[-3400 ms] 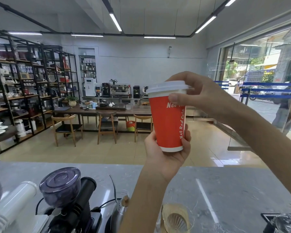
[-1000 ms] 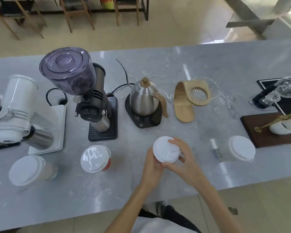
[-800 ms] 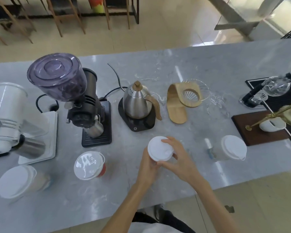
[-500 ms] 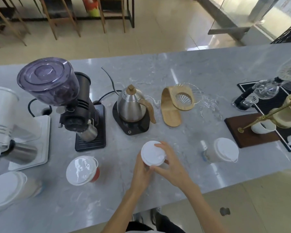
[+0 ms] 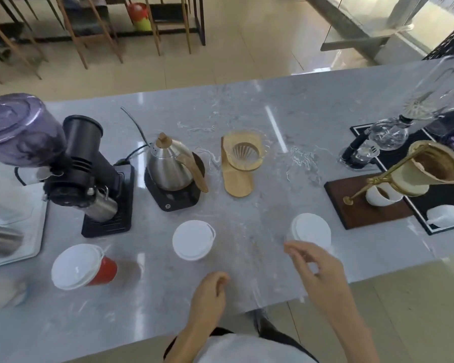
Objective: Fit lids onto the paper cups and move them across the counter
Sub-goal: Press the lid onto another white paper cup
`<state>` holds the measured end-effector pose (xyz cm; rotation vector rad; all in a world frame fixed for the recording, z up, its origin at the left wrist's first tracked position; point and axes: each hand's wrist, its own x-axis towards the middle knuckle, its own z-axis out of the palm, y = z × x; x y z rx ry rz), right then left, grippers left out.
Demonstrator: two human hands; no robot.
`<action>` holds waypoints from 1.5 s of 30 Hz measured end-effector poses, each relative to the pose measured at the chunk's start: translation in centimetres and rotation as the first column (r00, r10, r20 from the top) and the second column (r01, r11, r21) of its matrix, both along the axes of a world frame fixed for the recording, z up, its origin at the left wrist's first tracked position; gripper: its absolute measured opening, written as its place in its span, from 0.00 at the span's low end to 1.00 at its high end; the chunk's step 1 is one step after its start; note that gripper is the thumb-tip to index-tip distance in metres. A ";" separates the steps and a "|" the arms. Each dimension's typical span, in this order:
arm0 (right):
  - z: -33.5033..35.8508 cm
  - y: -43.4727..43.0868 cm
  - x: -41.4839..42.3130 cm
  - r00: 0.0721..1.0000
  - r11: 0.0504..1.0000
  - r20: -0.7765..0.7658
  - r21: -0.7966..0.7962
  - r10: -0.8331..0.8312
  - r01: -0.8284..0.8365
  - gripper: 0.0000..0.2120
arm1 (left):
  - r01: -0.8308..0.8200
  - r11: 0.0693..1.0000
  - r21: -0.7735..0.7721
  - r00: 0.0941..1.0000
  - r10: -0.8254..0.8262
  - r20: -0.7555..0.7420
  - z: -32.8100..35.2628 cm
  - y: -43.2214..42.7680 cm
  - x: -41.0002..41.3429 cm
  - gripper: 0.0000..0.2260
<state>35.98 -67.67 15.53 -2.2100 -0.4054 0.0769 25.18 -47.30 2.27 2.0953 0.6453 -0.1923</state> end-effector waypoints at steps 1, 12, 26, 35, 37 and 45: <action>0.0 -1.7 0.9 0.997 0.997 0.031 -0.008 -0.071 0.071 0.10 | 0.046 0.999 -0.029 0.999 -0.046 0.005 0.3 -1.8 1.3 0.12; -5.6 -7.5 7.6 0.935 0.916 -0.238 -0.244 0.262 -0.319 0.45 | 0.246 0.924 -0.292 0.955 -0.178 0.238 -0.7 -12.5 13.9 0.36; 11.0 -4.2 18.3 0.856 0.851 0.010 0.105 0.516 -0.514 0.33 | 0.056 0.864 -0.500 0.862 0.210 0.461 13.7 -10.1 17.4 0.27; 36.8 1.5 23.9 0.646 0.653 0.295 0.089 0.704 -0.752 0.27 | 0.462 -0.195 -0.865 0.861 0.334 0.384 36.1 -4.9 24.3 0.23; 40.7 2.1 24.7 0.618 0.625 0.311 0.088 0.722 -0.776 0.27 | 0.476 -0.189 -0.859 0.860 0.304 0.410 40.9 -4.1 25.0 0.21; 46.9 3.4 27.3 0.588 0.616 0.323 0.019 0.742 -0.788 0.16 | 0.393 -0.246 -0.886 0.863 0.432 0.263 49.2 -4.0 26.7 0.22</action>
